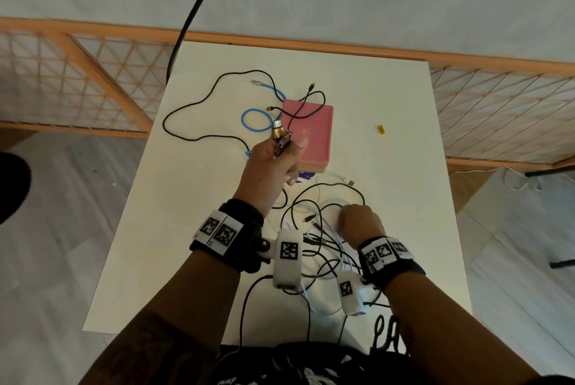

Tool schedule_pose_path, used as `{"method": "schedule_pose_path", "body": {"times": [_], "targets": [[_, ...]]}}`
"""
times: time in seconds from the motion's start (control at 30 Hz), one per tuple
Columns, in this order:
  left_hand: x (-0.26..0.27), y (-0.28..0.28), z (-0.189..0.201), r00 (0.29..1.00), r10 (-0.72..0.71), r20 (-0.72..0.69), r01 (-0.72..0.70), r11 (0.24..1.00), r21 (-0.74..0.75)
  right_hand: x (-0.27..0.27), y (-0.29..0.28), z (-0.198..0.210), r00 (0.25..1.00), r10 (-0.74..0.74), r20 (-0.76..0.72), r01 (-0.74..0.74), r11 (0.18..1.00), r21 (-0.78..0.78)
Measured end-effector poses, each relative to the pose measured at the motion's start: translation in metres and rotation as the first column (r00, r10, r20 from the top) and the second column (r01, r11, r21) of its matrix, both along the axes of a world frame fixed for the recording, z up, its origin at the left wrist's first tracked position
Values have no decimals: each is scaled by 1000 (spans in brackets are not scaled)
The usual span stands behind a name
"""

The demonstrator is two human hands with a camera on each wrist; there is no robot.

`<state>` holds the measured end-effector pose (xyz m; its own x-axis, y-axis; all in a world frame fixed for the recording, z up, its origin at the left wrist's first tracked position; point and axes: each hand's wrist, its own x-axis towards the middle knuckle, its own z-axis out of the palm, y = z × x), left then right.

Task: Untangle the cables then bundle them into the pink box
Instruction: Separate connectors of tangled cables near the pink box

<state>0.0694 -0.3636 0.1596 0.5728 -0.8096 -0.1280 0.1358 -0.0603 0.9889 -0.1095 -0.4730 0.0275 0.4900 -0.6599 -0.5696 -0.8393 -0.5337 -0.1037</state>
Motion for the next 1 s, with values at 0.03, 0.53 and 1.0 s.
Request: {"method": "schedule_pose_path", "body": {"times": [0.03, 0.53, 1.0], "targets": [[0, 0, 1, 1000, 7, -21, -7, 1000, -5, -1, -1, 2, 1000, -6, 4, 6, 1000, 16], [-3, 3, 20, 986, -72, -148, 67, 997, -36, 13, 14, 183, 222, -549, 806, -157, 795, 586], [-31, 1, 42, 994, -59, -90, 62, 998, 32, 41, 47, 177, 287, -433, 854, 86, 900, 428]]}}
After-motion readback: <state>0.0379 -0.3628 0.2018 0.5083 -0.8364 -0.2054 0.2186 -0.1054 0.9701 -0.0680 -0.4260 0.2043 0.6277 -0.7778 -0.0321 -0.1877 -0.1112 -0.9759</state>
